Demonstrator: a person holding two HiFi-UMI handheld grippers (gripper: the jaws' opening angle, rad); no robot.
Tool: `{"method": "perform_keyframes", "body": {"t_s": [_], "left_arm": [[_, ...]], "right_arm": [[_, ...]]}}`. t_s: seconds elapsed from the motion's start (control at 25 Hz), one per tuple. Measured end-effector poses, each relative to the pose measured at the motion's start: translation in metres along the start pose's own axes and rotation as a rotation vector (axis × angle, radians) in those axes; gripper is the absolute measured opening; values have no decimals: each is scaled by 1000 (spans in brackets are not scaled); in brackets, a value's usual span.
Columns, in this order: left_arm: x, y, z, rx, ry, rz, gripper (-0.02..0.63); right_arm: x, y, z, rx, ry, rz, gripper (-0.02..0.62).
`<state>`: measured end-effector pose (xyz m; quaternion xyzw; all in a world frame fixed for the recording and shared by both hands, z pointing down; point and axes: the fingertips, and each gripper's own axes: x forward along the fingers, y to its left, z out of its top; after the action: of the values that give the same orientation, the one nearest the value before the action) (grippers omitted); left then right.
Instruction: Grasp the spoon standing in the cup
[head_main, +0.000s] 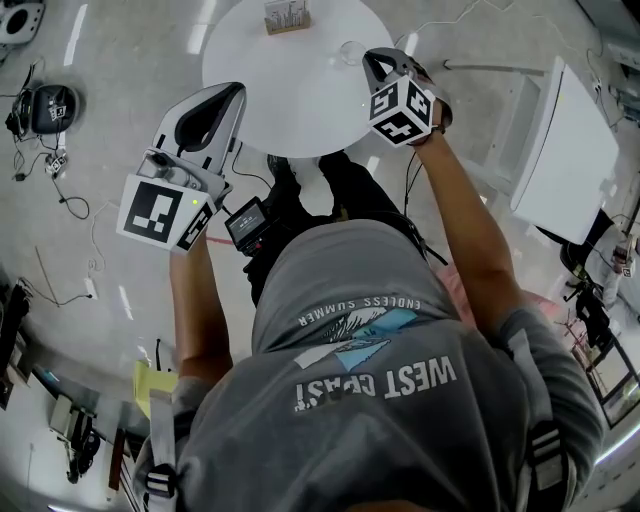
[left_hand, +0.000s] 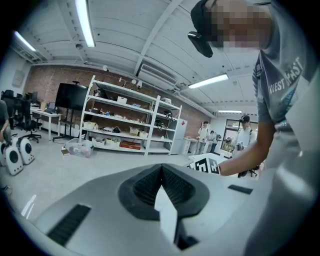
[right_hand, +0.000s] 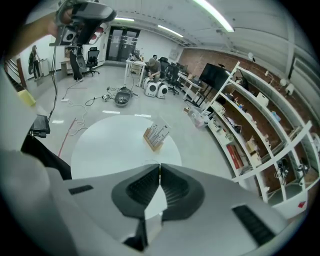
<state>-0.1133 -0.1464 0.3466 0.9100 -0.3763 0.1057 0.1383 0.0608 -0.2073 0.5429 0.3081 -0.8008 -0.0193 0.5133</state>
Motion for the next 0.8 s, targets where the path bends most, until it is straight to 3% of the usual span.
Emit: {"method": "perform_keyframes", "body": {"t_s": [0.44, 0.8], "left_arm": [[-36, -1, 21, 51, -21, -14, 3], [-56, 2, 36, 97, -48, -34, 4]], "right_arm": [[-79, -10, 30, 108, -73, -78, 6], [-150, -27, 63, 225, -204, -154, 6]]}}
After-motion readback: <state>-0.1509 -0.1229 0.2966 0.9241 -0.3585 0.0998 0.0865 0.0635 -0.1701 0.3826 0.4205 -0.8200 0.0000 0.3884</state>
